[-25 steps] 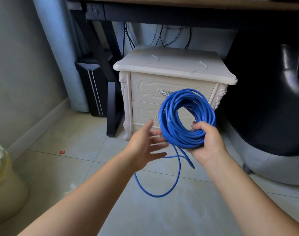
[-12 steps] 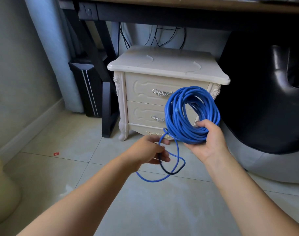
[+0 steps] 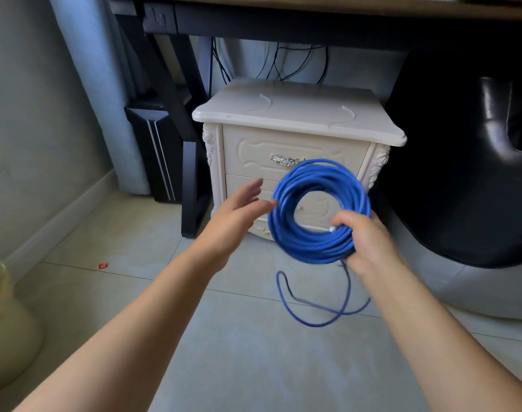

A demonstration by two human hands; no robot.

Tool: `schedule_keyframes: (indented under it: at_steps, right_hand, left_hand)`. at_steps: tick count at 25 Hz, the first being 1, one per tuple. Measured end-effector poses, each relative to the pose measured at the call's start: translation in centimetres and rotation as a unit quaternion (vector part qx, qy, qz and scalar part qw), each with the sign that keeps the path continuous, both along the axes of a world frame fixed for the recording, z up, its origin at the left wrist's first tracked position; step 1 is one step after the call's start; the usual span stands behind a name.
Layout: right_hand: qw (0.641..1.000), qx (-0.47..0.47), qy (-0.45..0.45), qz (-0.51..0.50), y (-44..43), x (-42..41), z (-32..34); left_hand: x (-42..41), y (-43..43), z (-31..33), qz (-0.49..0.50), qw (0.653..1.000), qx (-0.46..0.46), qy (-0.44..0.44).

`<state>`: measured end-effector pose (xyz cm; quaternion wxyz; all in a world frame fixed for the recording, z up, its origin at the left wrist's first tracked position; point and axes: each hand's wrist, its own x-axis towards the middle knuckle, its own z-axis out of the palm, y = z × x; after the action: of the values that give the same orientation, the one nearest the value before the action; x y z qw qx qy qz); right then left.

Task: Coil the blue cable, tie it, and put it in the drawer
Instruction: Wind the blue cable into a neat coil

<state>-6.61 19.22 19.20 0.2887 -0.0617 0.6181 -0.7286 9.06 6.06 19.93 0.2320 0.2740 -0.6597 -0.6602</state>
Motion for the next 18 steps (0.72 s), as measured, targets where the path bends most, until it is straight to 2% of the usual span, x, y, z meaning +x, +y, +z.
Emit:
schedule_keyframes:
  at_steps: [2,4,6,9,12,16,18]
  right_hand:
    - [0.985,0.068,0.149,0.058,-0.1,1.1,-0.3]
    - [0.937,0.138,0.278,0.158,0.0,2.5,-0.2]
    - [0.891,0.181,0.348,0.228,0.2,3.4,0.0]
    - [0.866,0.208,0.379,0.250,0.2,3.5,0.3]
    - [0.866,0.205,0.384,0.247,0.2,3.5,0.6]
    - [0.883,0.160,0.371,0.238,0.2,3.3,1.3]
    - [0.903,0.127,0.337,0.234,0.3,2.7,1.7]
  left_hand:
    - [0.1,0.1,0.7,-0.064,0.996,-0.056,0.007]
    - [0.2,0.0,0.7,-0.091,0.989,-0.112,-0.032]
    - [0.3,0.0,0.4,-0.128,0.977,-0.150,-0.076]
    - [0.6,0.4,0.3,-0.167,0.944,-0.241,-0.152]
    - [0.4,1.2,0.1,-0.103,0.931,-0.302,-0.175]
    - [0.1,1.5,0.1,-0.025,0.970,-0.219,-0.105]
    - [0.1,1.4,0.5,0.001,0.983,-0.170,-0.073]
